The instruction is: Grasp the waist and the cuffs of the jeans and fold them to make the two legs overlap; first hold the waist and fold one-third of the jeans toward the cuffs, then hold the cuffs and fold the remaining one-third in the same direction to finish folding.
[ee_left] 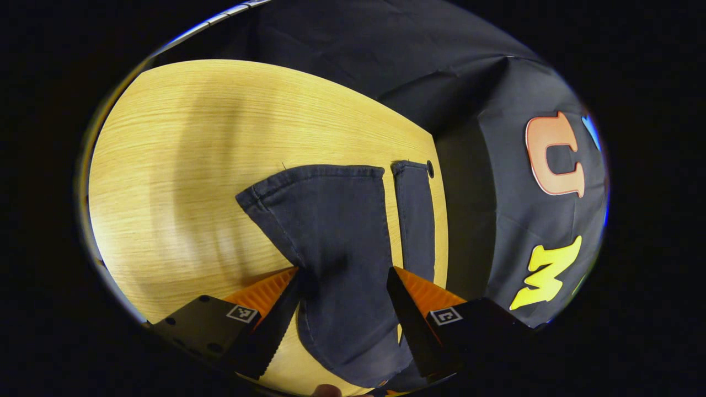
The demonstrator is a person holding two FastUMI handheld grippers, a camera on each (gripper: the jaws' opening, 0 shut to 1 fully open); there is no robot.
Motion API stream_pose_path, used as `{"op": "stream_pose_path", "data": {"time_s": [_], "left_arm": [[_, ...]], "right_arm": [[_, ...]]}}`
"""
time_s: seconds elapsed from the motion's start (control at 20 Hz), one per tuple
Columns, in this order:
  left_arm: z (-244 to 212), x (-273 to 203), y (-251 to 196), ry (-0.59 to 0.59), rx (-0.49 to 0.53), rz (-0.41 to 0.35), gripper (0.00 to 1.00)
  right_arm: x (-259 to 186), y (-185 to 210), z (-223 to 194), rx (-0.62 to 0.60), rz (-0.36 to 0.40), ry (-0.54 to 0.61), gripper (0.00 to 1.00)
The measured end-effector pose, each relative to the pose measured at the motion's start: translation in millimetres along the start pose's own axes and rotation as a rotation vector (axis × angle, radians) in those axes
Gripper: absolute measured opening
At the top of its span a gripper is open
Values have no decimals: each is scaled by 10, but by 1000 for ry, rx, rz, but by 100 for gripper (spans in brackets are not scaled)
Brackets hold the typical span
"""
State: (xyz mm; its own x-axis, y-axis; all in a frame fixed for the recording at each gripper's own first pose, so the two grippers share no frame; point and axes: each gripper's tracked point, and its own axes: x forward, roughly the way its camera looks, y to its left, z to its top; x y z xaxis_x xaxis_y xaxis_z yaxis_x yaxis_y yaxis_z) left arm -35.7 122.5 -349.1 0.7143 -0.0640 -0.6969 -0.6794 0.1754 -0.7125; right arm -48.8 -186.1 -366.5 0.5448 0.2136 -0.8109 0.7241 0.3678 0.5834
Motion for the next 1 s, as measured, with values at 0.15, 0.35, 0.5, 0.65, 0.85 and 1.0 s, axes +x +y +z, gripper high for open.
{"op": "stream_pose_path", "data": {"time_s": [0.15, 0.35, 0.5, 0.65, 0.85, 1.0], "left_arm": [[23, 24, -14, 2, -9, 5, 96], [32, 57, -34, 1, -3, 28, 96], [44, 115, -83, -1, 5, 34, 95], [63, 160, -142, 1, 10, 34, 96], [33, 248, -153, 22, 37, 47, 79], [6, 311, -152, 48, 26, 47, 71]], "right_arm": [[198, -10, 124, 56, -17, -9, 98], [392, 110, 257, 59, -18, -8, 93], [505, 237, 309, 25, -15, -11, 96], [580, 355, 336, 0, 17, -2, 96], [638, 295, 400, -14, 11, 14, 92], [633, 110, 420, 18, -44, 14, 53]]}}
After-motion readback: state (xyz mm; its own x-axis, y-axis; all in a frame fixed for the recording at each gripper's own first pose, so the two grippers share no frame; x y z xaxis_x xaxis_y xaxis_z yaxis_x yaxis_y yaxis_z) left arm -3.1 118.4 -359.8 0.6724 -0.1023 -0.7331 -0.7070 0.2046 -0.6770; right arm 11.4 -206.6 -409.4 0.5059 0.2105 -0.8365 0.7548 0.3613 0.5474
